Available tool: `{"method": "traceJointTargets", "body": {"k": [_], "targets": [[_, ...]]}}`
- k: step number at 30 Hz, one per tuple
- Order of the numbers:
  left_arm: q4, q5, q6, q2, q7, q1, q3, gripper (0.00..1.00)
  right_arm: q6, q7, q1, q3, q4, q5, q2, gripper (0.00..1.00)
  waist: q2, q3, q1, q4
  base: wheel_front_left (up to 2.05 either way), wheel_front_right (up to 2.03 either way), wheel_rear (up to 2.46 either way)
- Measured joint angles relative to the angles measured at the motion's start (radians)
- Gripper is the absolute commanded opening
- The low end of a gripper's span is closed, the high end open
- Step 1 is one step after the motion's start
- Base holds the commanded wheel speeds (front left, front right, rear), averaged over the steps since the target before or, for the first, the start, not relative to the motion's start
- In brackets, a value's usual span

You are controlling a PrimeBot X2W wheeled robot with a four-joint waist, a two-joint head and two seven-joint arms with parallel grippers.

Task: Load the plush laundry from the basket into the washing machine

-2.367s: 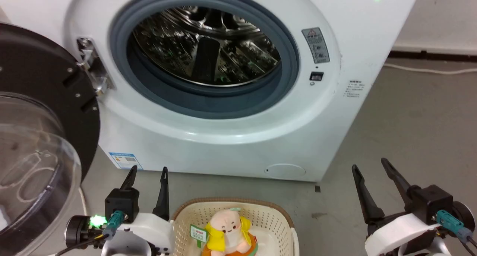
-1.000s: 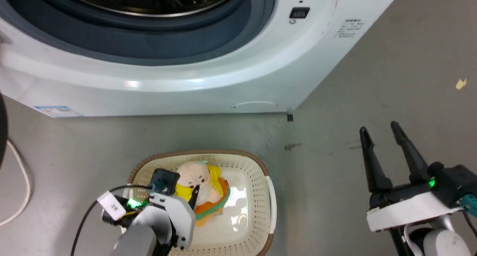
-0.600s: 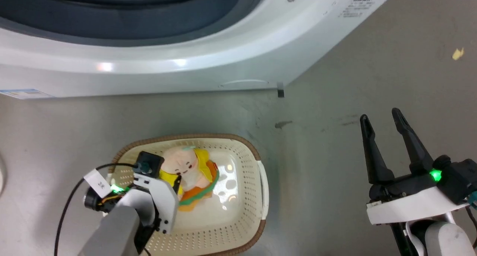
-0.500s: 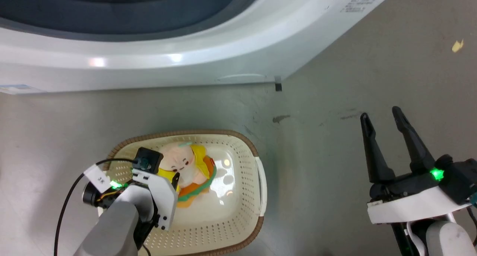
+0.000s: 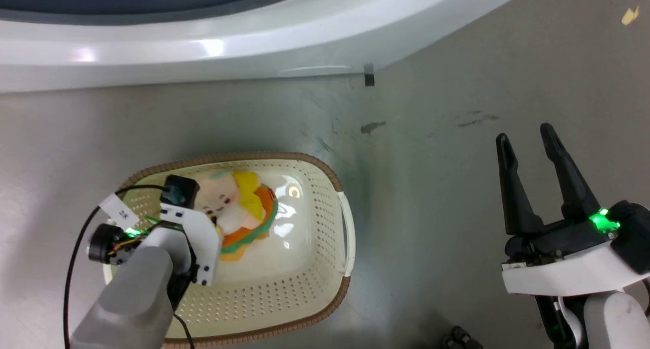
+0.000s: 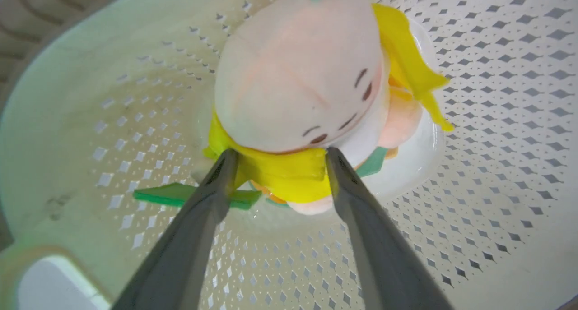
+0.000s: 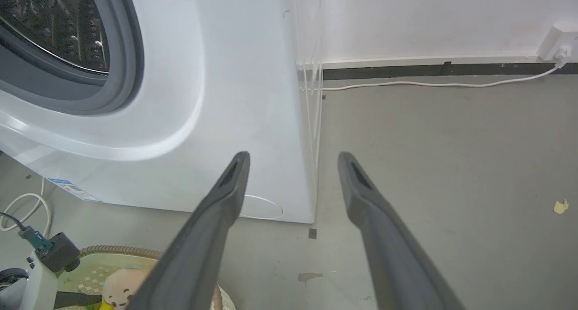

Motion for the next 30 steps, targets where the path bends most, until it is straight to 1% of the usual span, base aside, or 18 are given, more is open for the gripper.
{"method": "traceJointTargets", "body": {"k": [3,6,7,8,11,14,21,24,26,30], "targets": [[0.029,-0.021,-0.01,0.002,0.0,-0.029,-0.016,1.0,0.0,-0.007,-0.001,0.003,-0.007,0.009,0.0,1.0,0.0,0.025,0.0,-0.009,0.0,0.0,0.0],[0.053,-0.034,-0.032,0.005,-0.011,-0.058,-0.037,1.0,0.0,-0.01,-0.007,0.007,-0.009,0.022,0.0,1.0,0.0,0.05,0.0,-0.018,0.0,0.0,0.0],[0.061,-0.039,-0.035,0.006,-0.019,-0.068,-0.044,0.41,0.0,-0.011,-0.012,0.009,-0.009,0.028,0.0,1.0,0.0,0.059,0.0,-0.021,0.0,0.0,0.0],[0.069,-0.044,-0.041,0.006,-0.02,-0.079,-0.05,0.0,0.0,-0.015,-0.016,0.012,-0.009,0.031,0.0,1.0,0.0,0.067,-0.0001,-0.024,0.0,0.0,0.0],[0.101,-0.061,-0.058,0.011,-0.026,-0.096,-0.069,0.0,0.0,-0.02,-0.027,0.021,-0.007,0.045,0.0,1.0,0.0,0.087,0.0,-0.037,0.0,0.0,0.0],[0.134,-0.08,-0.059,0.017,-0.044,-0.103,-0.086,0.0,0.0,-0.027,-0.038,0.024,0.0,0.057,0.0,1.0,0.0,0.095,0.0,-0.051,0.0,0.0,0.0],[0.217,-0.142,-0.066,0.0,-0.099,-0.093,-0.114,0.0,0.0,-0.041,-0.039,0.007,0.03,0.056,0.0,1.0,0.0,0.042,0.0,-0.047,0.0,0.0,0.0],[0.251,-0.171,-0.067,-0.023,-0.15,-0.063,-0.123,0.0,0.0,-0.048,-0.035,-0.013,0.047,0.053,0.0,1.0,0.0,-0.005,-0.0001,-0.037,0.0,0.0,0.0],[0.271,-0.178,-0.076,-0.038,-0.195,-0.034,-0.143,0.0,0.0,-0.053,-0.028,-0.025,0.059,0.049,0.0,1.0,0.0,-0.043,-0.0001,-0.027,0.0,0.0,0.0],[0.301,-0.18,-0.086,-0.047,-0.327,0.021,-0.193,0.0,0.0,-0.061,-0.006,-0.035,0.076,0.022,0.0,1.0,0.0,-0.129,-0.0001,-0.001,0.0,0.0,0.0]]}}
